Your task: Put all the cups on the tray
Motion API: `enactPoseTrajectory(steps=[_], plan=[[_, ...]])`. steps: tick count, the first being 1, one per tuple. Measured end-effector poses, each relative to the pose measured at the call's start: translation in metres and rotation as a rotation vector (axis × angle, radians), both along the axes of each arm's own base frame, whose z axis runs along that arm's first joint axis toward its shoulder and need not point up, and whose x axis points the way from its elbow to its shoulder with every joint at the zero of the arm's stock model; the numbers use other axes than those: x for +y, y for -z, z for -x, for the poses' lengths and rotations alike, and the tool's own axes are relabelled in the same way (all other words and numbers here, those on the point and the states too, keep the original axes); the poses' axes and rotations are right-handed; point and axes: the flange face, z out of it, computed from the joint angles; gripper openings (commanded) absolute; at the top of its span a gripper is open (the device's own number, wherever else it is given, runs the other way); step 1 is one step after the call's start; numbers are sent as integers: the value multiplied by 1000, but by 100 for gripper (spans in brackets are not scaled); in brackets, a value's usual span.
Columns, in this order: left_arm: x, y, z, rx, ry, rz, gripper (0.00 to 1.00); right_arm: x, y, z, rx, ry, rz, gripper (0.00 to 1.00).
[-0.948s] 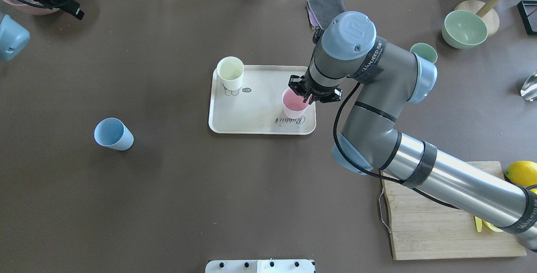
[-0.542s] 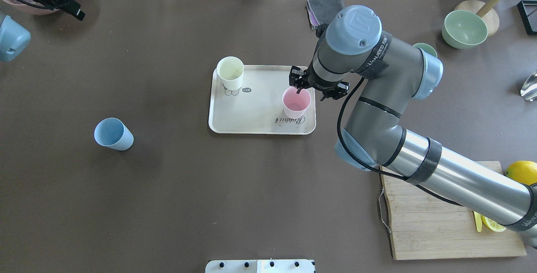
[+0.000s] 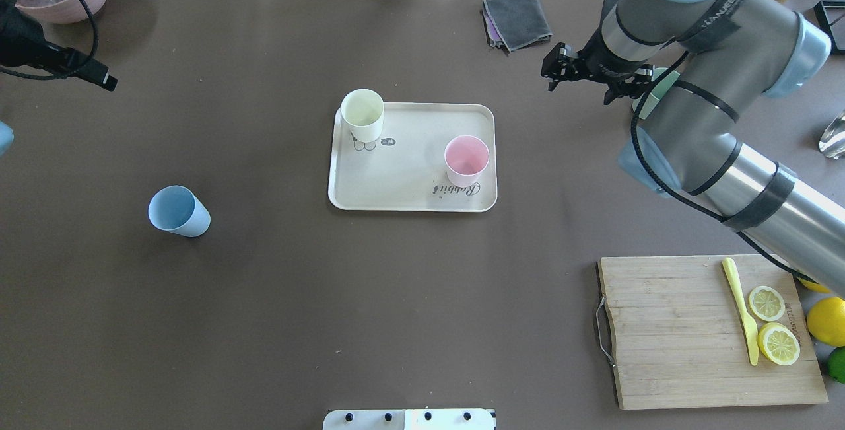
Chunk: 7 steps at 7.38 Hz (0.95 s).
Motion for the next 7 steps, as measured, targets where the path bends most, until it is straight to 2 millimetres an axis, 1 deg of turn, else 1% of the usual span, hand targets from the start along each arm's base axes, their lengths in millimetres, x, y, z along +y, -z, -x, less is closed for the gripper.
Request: enactPoseTrajectory(steps=[1,2,3,4,5,6,7], plan=[[35,7,-18,28,-4,41,99,-12,-27,-36,30,24,-27,100],[64,11,-39,56,-11,78,99,-21,-53,-71,58,50,-52,100],[84,9,-57,78,-19,102,99,-30,-76,-104,68,81,-68,100],[98,4,-73,82,-26,113,98,-36,-96,-130,66,117,-80,100],[107,0,-88,72,-30,115,98,-37,-113,-147,68,148,-93,100],[115,-3,-100,60,-32,117,98,-37,-123,-156,71,164,-100,100],[120,-7,-111,52,-35,115,98,-36,-128,-160,73,171,-104,100]])
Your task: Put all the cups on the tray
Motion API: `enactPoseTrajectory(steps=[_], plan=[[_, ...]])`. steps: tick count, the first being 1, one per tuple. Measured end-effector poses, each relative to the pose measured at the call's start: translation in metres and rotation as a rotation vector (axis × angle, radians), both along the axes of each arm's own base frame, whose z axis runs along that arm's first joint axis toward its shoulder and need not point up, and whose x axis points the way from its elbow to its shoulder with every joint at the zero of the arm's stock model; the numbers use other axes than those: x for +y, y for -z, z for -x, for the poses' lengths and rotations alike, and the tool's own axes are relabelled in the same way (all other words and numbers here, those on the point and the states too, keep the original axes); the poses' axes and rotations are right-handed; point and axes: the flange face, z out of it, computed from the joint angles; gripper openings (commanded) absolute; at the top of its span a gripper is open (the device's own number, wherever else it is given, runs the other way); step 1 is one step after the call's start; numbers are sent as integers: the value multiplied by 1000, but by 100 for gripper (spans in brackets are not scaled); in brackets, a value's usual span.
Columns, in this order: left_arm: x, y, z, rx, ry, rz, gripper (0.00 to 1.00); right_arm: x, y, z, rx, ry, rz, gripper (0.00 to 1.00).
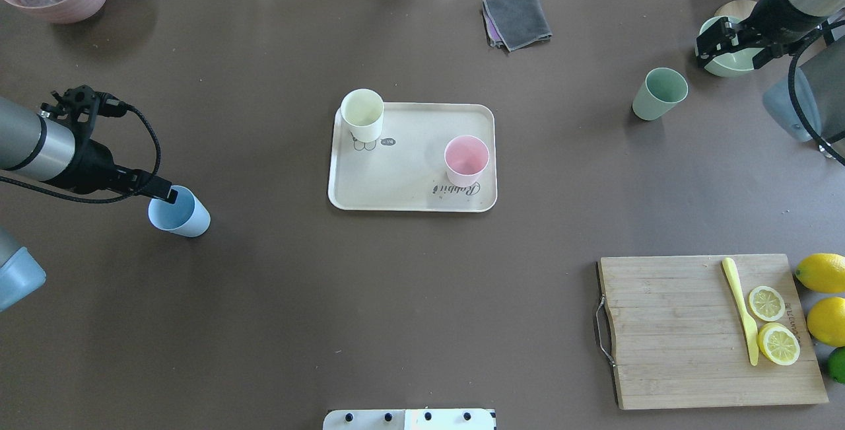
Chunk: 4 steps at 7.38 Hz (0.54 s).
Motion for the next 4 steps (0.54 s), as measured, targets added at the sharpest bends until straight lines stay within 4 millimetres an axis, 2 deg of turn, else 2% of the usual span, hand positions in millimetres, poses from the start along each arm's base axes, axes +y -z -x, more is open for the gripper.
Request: enactPoseTrajectory(steps=[1,2,3,4], plan=[[3,-7,-9,-10,-2,-7,86,0,-2,-1,1,2,-2,100],[5,-16,-18,-22,-2,-16,56,0,-2,-2,1,4,-2,100],[7,-25,-26,-33,-4,-23,19,0,-2,-2,1,4,-3,100],[8,-30,-31,-37,-6,-31,0,0,-2,-2,1,4,-3,100]])
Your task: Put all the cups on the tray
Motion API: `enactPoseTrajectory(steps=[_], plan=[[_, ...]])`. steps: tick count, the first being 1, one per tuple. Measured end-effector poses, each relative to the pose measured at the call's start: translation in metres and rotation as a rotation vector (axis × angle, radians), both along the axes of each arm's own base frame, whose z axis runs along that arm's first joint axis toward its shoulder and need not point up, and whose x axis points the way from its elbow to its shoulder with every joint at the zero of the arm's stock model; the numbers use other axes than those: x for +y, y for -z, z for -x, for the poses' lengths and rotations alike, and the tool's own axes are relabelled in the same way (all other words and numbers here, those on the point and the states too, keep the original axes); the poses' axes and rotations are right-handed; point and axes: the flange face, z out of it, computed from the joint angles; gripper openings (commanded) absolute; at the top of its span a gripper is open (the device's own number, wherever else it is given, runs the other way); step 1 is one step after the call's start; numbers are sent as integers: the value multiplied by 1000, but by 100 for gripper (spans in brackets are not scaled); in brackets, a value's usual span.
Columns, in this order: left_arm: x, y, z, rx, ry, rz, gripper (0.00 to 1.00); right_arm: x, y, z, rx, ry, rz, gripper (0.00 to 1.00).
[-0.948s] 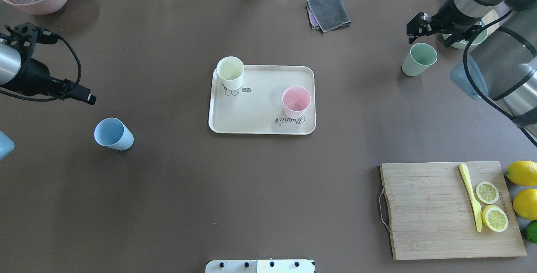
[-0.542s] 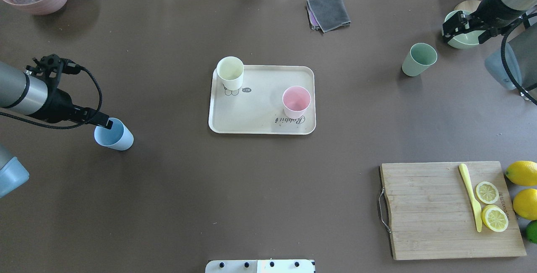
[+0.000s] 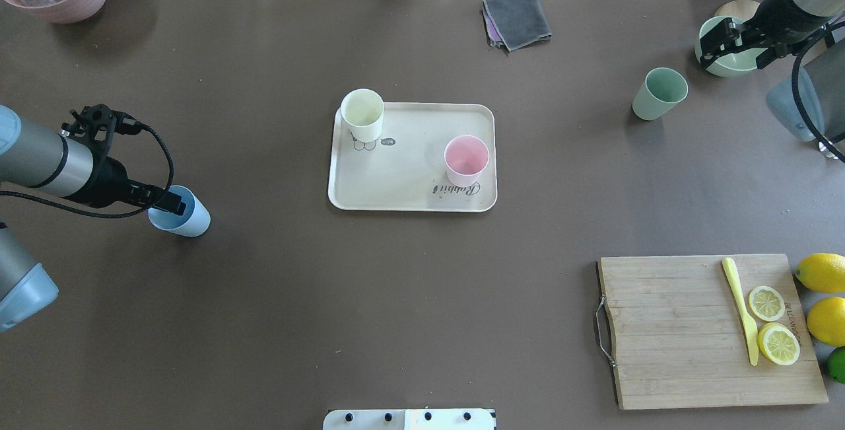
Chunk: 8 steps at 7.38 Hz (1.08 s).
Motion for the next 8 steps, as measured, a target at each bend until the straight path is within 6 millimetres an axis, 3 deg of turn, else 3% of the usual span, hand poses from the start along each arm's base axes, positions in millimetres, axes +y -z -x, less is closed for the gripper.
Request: enactPoseTrajectory(steps=[2,4,5,8], plan=[[0,7,-3,12,-5,-18,0,0,-1,0,0,0,0,100],[0,33,-5,45,-18,-35,0,0,-1,0,0,-2,2,100],[-6,58,-14,62,-29,-29,0,1,-2,0,1,-2,4,100],[-42,170,-62,64,-25,19,0,5,-13,-2,7,0,19,100]])
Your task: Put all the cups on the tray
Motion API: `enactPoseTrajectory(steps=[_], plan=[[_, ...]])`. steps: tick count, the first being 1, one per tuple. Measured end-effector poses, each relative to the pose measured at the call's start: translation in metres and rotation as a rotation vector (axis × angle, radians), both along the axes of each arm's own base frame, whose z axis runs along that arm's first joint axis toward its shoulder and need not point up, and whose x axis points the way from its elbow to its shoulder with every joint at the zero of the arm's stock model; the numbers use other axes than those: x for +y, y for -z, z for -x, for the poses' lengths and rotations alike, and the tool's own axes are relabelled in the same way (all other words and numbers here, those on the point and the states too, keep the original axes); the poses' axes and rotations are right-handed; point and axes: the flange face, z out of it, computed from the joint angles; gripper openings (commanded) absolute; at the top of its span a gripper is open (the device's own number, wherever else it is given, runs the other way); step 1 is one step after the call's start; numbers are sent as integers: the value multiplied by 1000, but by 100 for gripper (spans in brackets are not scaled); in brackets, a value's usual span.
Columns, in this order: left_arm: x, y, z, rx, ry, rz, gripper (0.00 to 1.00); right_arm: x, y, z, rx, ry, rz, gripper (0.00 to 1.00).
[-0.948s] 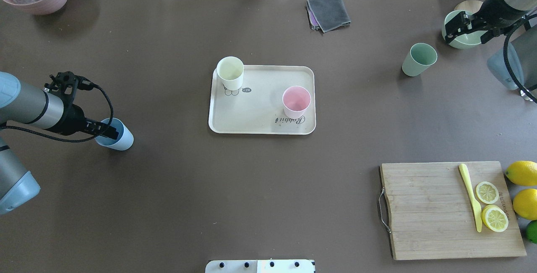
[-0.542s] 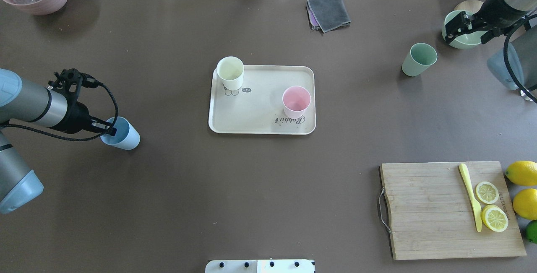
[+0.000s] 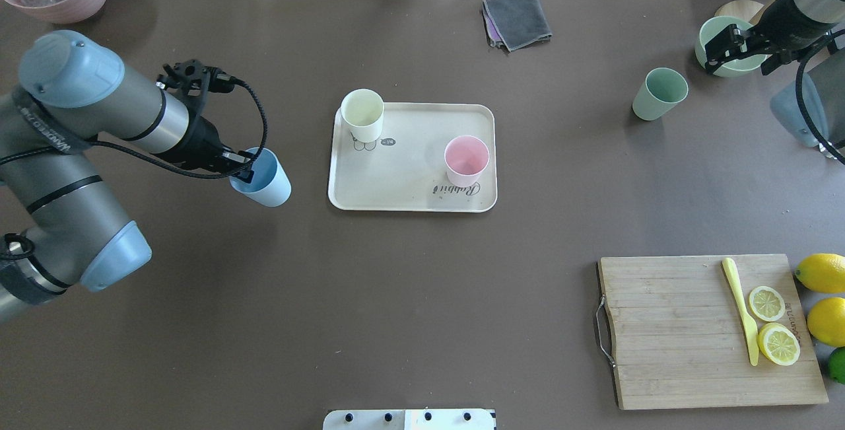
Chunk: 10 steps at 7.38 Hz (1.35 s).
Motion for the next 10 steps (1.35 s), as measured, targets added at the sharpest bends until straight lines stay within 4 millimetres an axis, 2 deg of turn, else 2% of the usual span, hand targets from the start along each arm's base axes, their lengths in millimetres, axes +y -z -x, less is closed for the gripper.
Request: enactPoseTrajectory(steps=[1,3,4,5,6,7,8,9,10], plan=[[-7,27,-28,-2,4,19,0,1,-2,0,1,0,3,100],[-17,63,-95,-23,28,26,0,3,-6,-1,4,-1,9,100],[-18,73,-112,-27,36,29,1,3,-8,-1,4,-1,11,100],[-19,76,-119,-28,39,30,61,3,-10,-1,5,-2,10,100],[-19,76,-121,-28,40,28,87,3,-12,-2,3,-3,4,100],[-20,76,-121,-30,46,24,97,2,-17,-1,2,-3,-3,100],[-23,76,-119,-32,61,18,97,1,-24,0,2,-4,-9,100],[-30,79,-110,-30,83,13,97,-1,-30,0,0,-5,-16,100],[-44,85,-88,-21,109,14,97,-3,-37,3,-3,-5,-22,99]])
